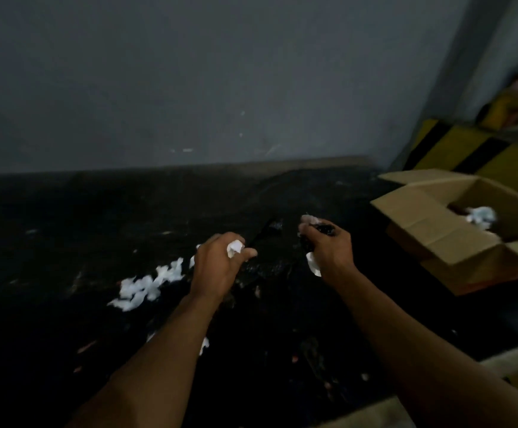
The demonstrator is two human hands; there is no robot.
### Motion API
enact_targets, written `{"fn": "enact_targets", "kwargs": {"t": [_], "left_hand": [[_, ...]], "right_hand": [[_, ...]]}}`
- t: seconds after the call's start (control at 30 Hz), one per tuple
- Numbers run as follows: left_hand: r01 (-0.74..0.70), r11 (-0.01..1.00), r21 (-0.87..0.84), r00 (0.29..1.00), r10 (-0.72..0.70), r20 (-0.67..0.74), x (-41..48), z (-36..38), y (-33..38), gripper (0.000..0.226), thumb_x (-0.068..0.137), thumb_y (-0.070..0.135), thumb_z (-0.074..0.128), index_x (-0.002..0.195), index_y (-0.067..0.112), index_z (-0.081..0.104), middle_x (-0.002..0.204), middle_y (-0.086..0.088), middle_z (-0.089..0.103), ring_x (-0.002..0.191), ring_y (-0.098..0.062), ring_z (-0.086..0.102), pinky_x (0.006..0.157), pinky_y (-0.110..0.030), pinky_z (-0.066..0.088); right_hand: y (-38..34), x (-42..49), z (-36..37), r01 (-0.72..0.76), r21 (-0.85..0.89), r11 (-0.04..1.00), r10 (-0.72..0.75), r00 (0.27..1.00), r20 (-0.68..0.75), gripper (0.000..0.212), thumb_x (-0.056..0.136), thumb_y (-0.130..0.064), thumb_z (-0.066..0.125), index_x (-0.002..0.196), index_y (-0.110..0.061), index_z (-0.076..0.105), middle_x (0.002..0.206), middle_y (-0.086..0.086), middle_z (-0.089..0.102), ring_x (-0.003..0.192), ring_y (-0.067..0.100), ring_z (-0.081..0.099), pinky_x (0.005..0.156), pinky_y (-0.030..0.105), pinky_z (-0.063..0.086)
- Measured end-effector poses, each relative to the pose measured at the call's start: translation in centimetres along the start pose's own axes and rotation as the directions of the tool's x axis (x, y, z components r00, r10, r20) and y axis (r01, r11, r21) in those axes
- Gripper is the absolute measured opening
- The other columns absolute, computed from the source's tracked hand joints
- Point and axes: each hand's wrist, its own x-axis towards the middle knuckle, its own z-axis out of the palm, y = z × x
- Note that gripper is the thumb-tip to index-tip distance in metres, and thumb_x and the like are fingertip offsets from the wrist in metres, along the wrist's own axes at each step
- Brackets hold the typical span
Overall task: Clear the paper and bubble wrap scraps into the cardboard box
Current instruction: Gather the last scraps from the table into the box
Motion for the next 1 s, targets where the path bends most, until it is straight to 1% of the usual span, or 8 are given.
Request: {"fn": "enact_targets", "kwargs": {"t": [0.07,0.17,0.27,0.47,0.6,0.73,0.9,1.0], "left_hand": [[-0.037,0.999,-0.024,0.999,0.037,0.022,2.0,1.2,2.8,0.034,0.071,0.042,0.079,0.097,0.021,0.072,0.094,-0.003,0.067,0.091,-0.018,0.062,0.084,-0.034,0.049],[-0.123,0.992,-0.001,0.988,0.122,0.098,4.1,3.4,7.4,0.054,0.071,0.047,0.077,0.117,0.02,0.067,0.103,-0.004,0.065,0.097,-0.019,0.06,0.086,-0.027,0.045],[-0.197,0.98,-0.001,0.969,0.194,0.155,5.6,6.3,11.4,0.068,0.07,0.048,0.077,0.128,0.02,0.059,0.101,-0.004,0.063,0.095,-0.019,0.06,0.085,-0.027,0.046],[-0.244,0.969,-0.047,0.939,0.248,0.238,7.6,16.1,20.7,0.079,0.07,0.051,0.077,0.138,0.023,0.048,0.104,0.0,0.061,0.097,-0.014,0.057,0.084,-0.028,0.047],[-0.267,0.957,-0.113,0.916,0.288,0.278,7.3,24.6,27.9,0.078,0.068,0.053,0.077,0.134,0.02,0.053,0.11,-0.005,0.062,0.099,-0.019,0.058,0.088,-0.038,0.05],[-0.263,0.95,-0.17,0.907,0.304,0.291,6.9,32.2,33.8,0.07,0.072,0.048,0.077,0.131,0.017,0.057,0.122,-0.002,0.061,0.11,-0.018,0.057,0.095,-0.038,0.049],[-0.305,0.943,-0.13,0.909,0.329,0.254,9.1,39.0,37.8,0.075,0.07,0.056,0.073,0.131,0.017,0.056,0.121,-0.005,0.063,0.11,-0.021,0.057,0.094,-0.038,0.049],[-0.314,0.946,-0.081,0.908,0.324,0.267,11.0,42.0,38.9,0.078,0.07,0.059,0.072,0.135,0.019,0.053,0.125,-0.006,0.061,0.113,-0.022,0.056,0.097,-0.037,0.046]], "right_hand": [[-2.2,0.9,-2.1,0.096,-0.135,0.986,-0.097,0.995,0.002,0.019,0.082,-0.017,0.075,0.098,-0.024,0.069,0.096,-0.01,0.069,0.092,0.004,0.064,0.072,0.019,0.048],[-5.7,1.6,-6.0,0.191,-0.35,0.917,-0.209,0.978,-0.012,0.03,0.081,-0.03,0.074,0.11,-0.029,0.065,0.1,-0.013,0.064,0.087,-0.004,0.058,0.068,0.01,0.041],[-8.8,1.8,-10.7,0.242,-0.49,0.837,-0.275,0.961,0.005,0.043,0.083,-0.034,0.072,0.123,-0.026,0.061,0.105,-0.015,0.059,0.091,-0.001,0.055,0.078,0.017,0.043],[-13.1,4.0,-23.0,0.296,-0.569,0.767,-0.384,0.922,-0.039,0.011,0.076,-0.034,0.08,0.076,-0.039,0.07,0.077,-0.011,0.072,0.075,-0.003,0.065,0.067,0.021,0.051],[-15.7,6.0,-31.7,0.257,-0.642,0.722,-0.379,0.923,-0.057,0.04,0.074,-0.035,0.08,0.108,-0.016,0.072,0.093,-0.002,0.072,0.086,0.005,0.064,0.083,0.032,0.054],[-17.4,8.6,-39.6,0.257,-0.719,0.645,-0.416,0.908,-0.049,0.05,0.075,-0.039,0.078,0.119,-0.018,0.066,0.108,-0.001,0.07,0.084,0.0,0.056,0.066,0.01,0.042],[-18.8,12.7,-46.1,0.261,-0.727,0.636,-0.414,0.909,-0.036,0.029,0.077,-0.037,0.077,0.102,-0.023,0.071,0.08,-0.013,0.068,0.066,-0.009,0.061,0.061,0.013,0.051],[-18.6,16.1,-48.5,0.294,-0.694,0.657,-0.428,0.904,-0.022,0.022,0.079,-0.029,0.077,0.1,-0.026,0.07,0.066,-0.025,0.058,0.056,-0.018,0.056,0.053,0.003,0.045]]}}
